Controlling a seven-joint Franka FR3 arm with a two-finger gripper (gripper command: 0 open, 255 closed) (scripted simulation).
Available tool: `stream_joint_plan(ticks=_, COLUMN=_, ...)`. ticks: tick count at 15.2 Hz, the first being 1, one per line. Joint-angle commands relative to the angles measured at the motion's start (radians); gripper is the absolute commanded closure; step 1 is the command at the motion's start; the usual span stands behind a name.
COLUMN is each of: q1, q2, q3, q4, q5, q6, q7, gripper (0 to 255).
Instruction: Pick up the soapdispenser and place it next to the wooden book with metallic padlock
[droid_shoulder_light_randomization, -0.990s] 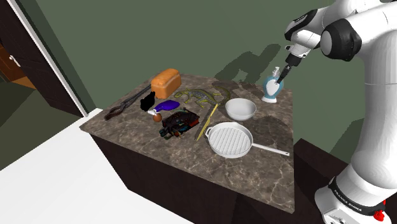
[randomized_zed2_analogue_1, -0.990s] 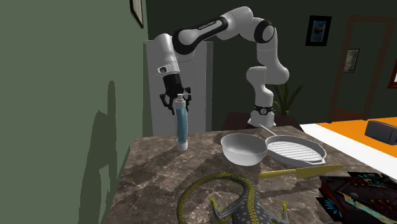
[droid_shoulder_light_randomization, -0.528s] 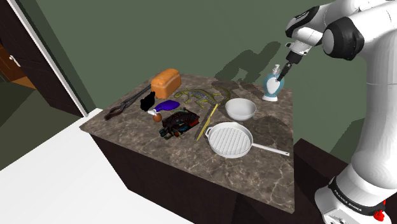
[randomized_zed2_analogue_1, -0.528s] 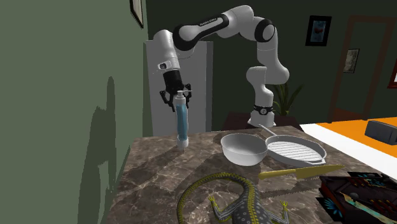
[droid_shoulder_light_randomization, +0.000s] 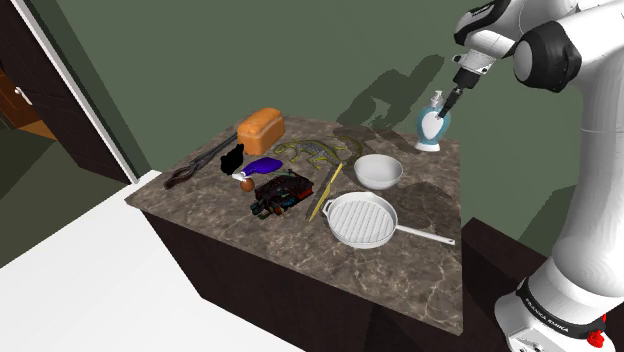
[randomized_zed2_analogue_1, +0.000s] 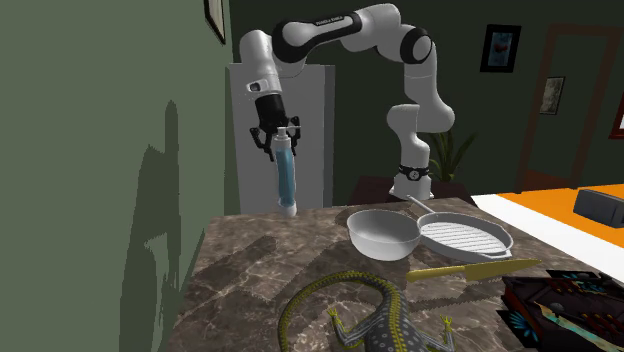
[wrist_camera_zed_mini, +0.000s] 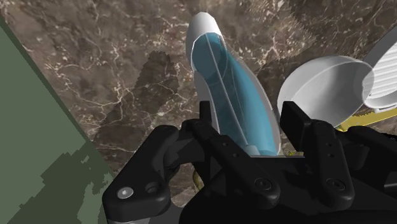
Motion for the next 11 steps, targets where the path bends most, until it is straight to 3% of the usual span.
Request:
stream_joint_plan(ticks=1, q1=0.0, q2=-0.008, q3=-0.003, q4=0.017, q5=-0.007, q6=-0.02, q7=0.011, gripper=255)
stream_joint_plan(ticks=11, q1=-0.013, q2=-0.031, q3=-0.013, q4=0.118, q5=-0.029, q6=-0.128, q7=0.063, gripper=255)
